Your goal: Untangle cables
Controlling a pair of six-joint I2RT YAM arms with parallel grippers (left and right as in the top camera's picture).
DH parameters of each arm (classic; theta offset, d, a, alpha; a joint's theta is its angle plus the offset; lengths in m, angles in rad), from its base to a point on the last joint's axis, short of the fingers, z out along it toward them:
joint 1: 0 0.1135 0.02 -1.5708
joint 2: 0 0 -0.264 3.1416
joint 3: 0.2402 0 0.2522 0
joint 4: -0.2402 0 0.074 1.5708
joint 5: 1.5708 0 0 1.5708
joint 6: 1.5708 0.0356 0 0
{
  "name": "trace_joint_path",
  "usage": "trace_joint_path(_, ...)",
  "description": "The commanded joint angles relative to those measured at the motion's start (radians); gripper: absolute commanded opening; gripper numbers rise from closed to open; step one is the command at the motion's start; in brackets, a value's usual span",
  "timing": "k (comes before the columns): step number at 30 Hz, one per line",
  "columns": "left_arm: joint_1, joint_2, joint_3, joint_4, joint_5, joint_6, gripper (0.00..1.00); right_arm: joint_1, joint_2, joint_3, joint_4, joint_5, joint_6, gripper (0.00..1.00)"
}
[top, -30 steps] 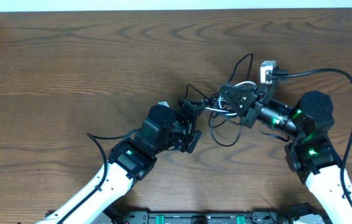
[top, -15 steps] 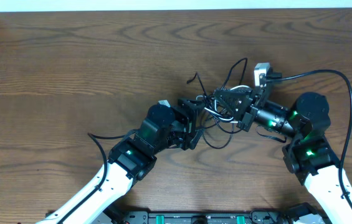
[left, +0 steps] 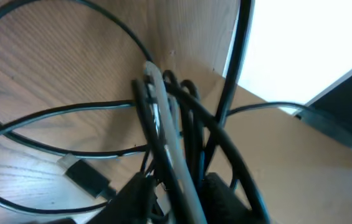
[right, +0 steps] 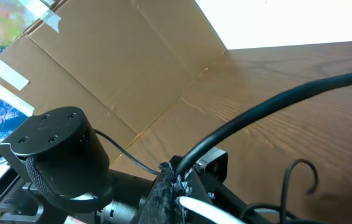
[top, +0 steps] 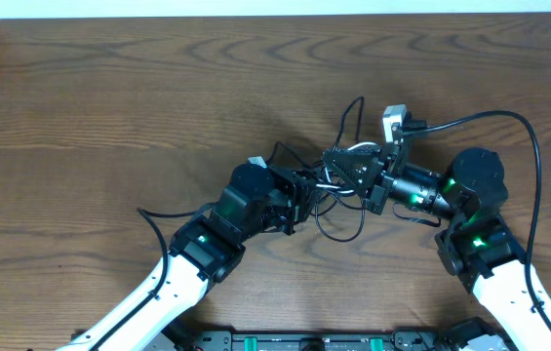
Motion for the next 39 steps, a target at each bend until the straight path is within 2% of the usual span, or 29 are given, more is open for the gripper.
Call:
trace_joint_path(1,-0.001,0.001,-0.002,0.002,-0.006,0.034,0.19,0.011,-0.013,0.021,0.006,-0.021,-0.002,0.01)
trace_joint_path(2,-0.001,0.001,-0.002,0.002,-0.006,0.059,0.11,0.010,-0.013,0.021,0.006,-0.020,-0.002,0.01)
trace_joint_path(3,-0.001,0.001,-0.002,0.002,-0.006,0.087,0.08,0.010,-0.013,0.021,0.006,-0.019,-0.002,0.01)
trace_joint_path(9,-0.001,0.001,-0.002,0.002,0.015,0.210,0.08,0.005,-0.013,0.021,0.002,0.004,-0.002,0.01)
trace_joint_path(15,-0.001,0.001,-0.002,0.001,0.048,0.502,0.08,-0.036,-0.013,0.021,0.002,0.016,-0.002,0.01)
trace_joint_path(21,-0.001,0.001,-0.002,-0.011,0.101,0.690,0.08,-0.097,-0.013,0.021,-0.001,0.018,0.009,0.01)
trace_joint_path(24,-0.001,0.001,-0.002,-0.068,0.100,0.777,0.08,-0.141,-0.013,0.021,-0.001,0.017,0.042,0.01)
trace_joint_path(29,-0.001,0.001,-0.002,-0.170,0.100,0.882,0.08,-0.198,-0.013,0.021,-0.002,-0.002,0.047,0.01)
trace_joint_path(35,-0.001,0.001,-0.002,-0.188,0.100,0.939,0.08,-0.239,-0.013,0.021,-0.017,-0.002,0.047,0.01)
trace_joint_path(39,-0.001,0.001,-0.002,-0.209,0.100,1.022,0.08,-0.276,-0.013,0.021,-0.045,-0.002,0.047,0.01)
